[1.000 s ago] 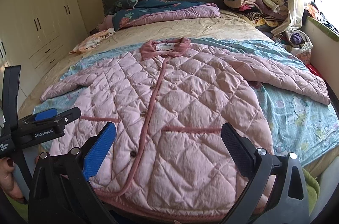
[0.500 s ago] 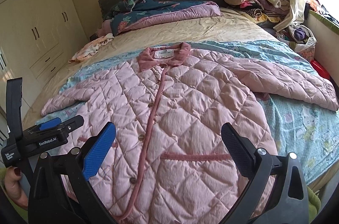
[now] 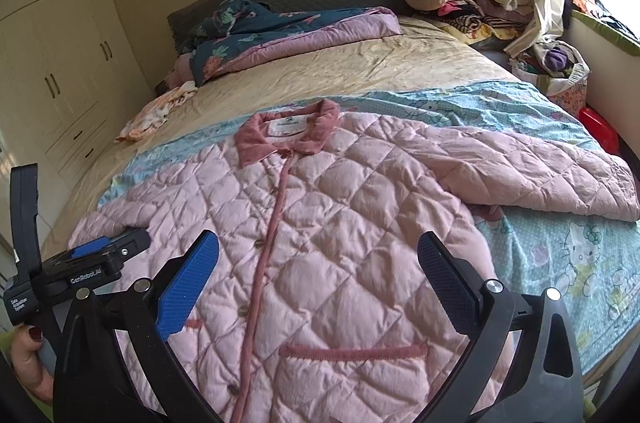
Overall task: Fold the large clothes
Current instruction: 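Move the right gripper to a jacket sleeve cuff and close on it, then lift the sleeve with the right gripper and carry it across the jacket front, then lower the sleeve onto the jacket front and open the right gripper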
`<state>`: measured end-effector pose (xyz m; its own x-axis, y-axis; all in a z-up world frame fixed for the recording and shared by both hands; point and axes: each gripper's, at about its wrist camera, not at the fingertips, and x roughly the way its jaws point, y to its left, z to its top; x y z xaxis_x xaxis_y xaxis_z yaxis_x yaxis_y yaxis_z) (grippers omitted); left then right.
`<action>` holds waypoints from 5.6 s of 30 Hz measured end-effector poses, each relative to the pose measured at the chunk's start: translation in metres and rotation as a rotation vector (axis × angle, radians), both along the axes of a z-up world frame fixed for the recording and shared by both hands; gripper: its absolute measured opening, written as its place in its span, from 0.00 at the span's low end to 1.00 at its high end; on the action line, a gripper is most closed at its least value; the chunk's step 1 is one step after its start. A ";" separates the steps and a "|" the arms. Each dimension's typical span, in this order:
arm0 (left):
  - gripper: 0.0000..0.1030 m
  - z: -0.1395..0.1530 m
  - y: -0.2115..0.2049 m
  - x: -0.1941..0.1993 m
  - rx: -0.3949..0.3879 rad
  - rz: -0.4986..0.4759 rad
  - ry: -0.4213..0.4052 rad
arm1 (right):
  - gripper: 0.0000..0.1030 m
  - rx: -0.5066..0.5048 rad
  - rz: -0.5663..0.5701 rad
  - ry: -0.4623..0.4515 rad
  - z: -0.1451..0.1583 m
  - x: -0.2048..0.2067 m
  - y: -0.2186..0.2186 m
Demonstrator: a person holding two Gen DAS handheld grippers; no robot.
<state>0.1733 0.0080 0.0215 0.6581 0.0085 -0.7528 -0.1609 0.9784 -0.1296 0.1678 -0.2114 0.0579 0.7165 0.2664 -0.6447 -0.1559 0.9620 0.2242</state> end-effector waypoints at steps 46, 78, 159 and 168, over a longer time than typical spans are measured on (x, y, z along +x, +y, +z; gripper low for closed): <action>0.92 -0.053 -0.076 0.160 0.012 -0.078 0.105 | 0.96 0.214 -0.654 0.147 -0.094 0.102 -0.256; 0.92 -0.041 -0.052 0.184 0.084 -0.067 0.081 | 0.19 0.372 -0.851 -0.075 -0.086 0.114 -0.374; 0.92 -0.021 0.164 0.134 -0.394 0.081 -0.020 | 0.20 -0.070 0.288 -0.004 -0.079 0.181 0.190; 0.92 -0.037 0.155 0.138 -0.444 0.072 0.003 | 0.63 -0.030 0.426 0.175 -0.119 0.169 0.216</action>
<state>0.3112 0.1628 -0.0155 0.6652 -0.2703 -0.6960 -0.2276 0.8144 -0.5338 0.3370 0.0046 -0.0614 0.4265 0.4930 -0.7583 -0.5010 0.8268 0.2558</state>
